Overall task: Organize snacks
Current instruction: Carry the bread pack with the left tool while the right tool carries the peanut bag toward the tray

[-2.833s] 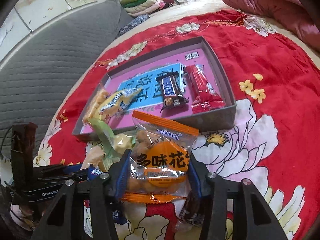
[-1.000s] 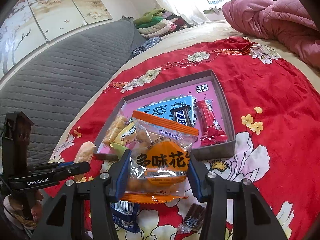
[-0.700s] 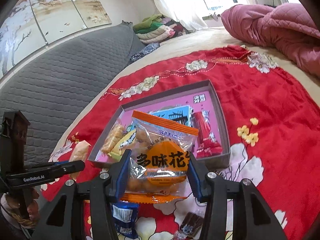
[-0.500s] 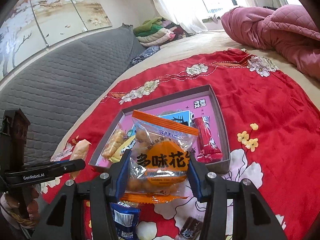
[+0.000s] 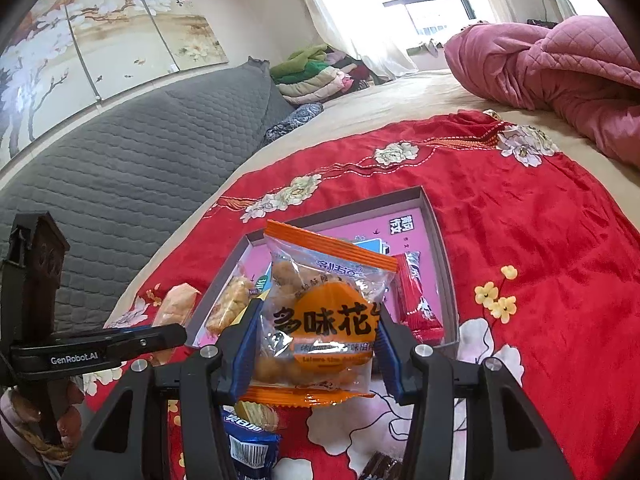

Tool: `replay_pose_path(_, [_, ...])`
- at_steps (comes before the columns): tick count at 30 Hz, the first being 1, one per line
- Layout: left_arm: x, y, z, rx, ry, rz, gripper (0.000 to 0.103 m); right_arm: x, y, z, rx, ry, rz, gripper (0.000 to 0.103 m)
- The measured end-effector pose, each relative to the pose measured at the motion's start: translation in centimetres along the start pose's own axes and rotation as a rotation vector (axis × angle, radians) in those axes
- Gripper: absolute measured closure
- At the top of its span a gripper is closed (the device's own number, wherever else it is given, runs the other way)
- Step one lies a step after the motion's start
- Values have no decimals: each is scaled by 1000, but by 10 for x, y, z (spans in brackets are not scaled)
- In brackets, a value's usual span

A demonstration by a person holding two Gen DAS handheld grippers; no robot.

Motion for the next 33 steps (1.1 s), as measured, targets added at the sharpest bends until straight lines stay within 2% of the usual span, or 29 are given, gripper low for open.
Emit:
replay_pose_path(10, [-14,-7,0,0,-18,-1,78,-7,6,-1,-1,-26,-32,52])
replay_pose_path(20, [-37,-16,-1,18,-51,3,78,-15,1,5,12,-26,-8,52])
replay_pose_path(33, [-51,-27,22,29,-26,10,78,-22,-12,19,34,-18,15,52])
Point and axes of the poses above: each gripper's, at about its wrist camera, not at the fingertips, and z roughly the way its jaws point, y to its left, x to its underside, the point moved 6 cm from there along z, roughly the way its jaws point, and after that the axes turned 11 degrees about y, right-handed, at the moved point
